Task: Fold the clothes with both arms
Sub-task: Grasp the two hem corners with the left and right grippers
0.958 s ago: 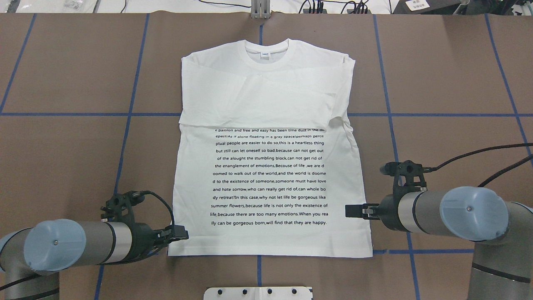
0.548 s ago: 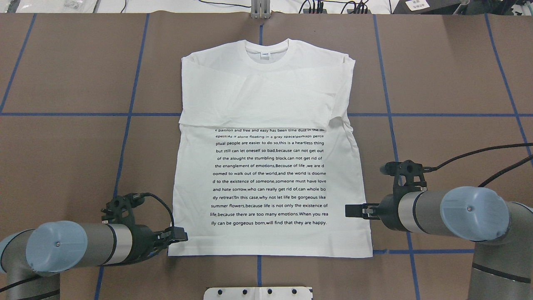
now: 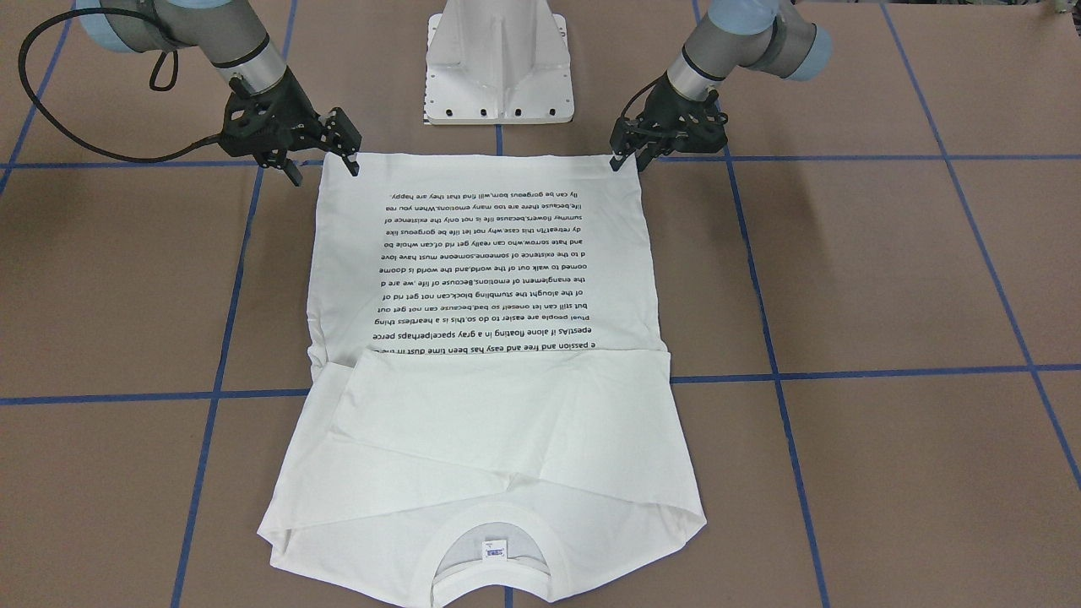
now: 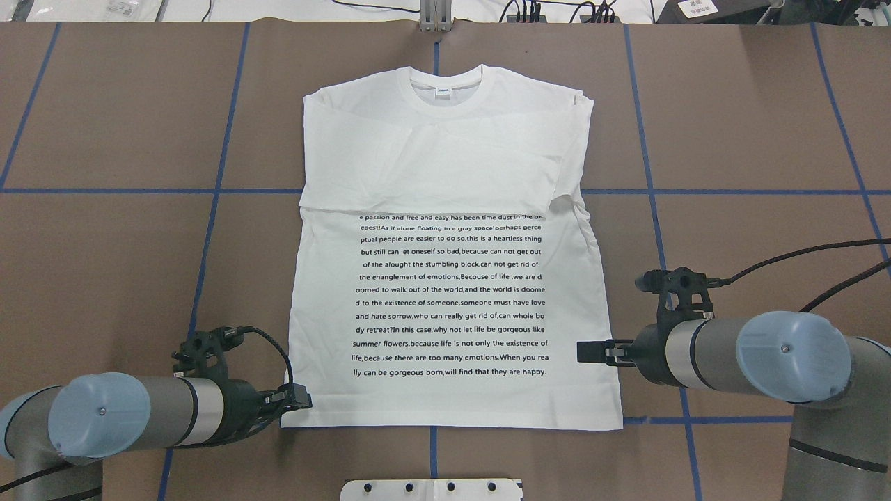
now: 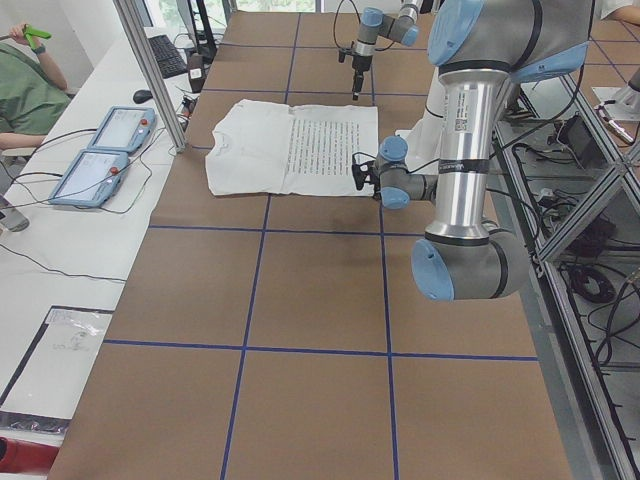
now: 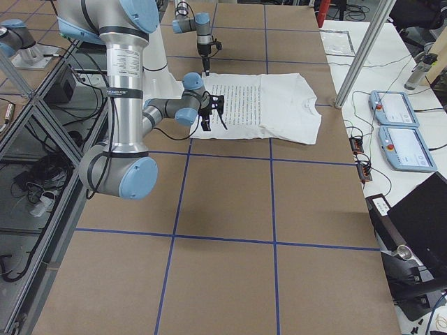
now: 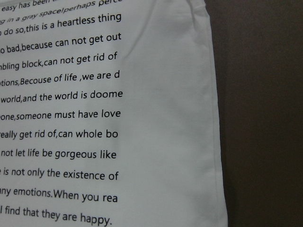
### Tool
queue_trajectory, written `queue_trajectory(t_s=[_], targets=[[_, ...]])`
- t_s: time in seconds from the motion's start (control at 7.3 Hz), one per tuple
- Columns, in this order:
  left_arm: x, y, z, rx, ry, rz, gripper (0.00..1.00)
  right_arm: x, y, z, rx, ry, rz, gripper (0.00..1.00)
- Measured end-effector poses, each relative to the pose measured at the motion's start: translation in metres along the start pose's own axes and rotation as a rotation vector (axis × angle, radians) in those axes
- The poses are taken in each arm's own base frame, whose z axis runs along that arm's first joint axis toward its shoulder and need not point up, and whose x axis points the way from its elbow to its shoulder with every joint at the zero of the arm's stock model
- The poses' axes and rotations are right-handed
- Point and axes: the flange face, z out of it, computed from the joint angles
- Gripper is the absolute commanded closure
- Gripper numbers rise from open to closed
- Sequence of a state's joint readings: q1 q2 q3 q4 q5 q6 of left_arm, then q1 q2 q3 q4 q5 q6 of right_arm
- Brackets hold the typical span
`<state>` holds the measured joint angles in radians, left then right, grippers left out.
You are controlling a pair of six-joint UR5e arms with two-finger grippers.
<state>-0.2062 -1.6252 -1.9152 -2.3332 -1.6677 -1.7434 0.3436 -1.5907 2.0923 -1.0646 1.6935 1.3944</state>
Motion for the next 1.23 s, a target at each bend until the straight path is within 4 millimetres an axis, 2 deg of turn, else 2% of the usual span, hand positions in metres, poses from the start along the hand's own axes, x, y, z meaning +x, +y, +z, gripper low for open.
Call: queue_trajectory(t_s=[0.55,0.82,1.23], targets=[[0.005,0.003,-0.006,-0.011,0.014,0.014,1.00,0.003,0.001,0.001,-0.001,0.005,0.010,0.00],[0.016,0.007,-0.015,-0.027,0.037,0.019,1.00,0.014,0.008,0.002,-0.015,0.026,0.085,0.00],[0.024,0.011,-0.023,-0.048,0.056,0.021,1.00,0.008,0.046,0.013,0.007,0.040,0.342,0.04]])
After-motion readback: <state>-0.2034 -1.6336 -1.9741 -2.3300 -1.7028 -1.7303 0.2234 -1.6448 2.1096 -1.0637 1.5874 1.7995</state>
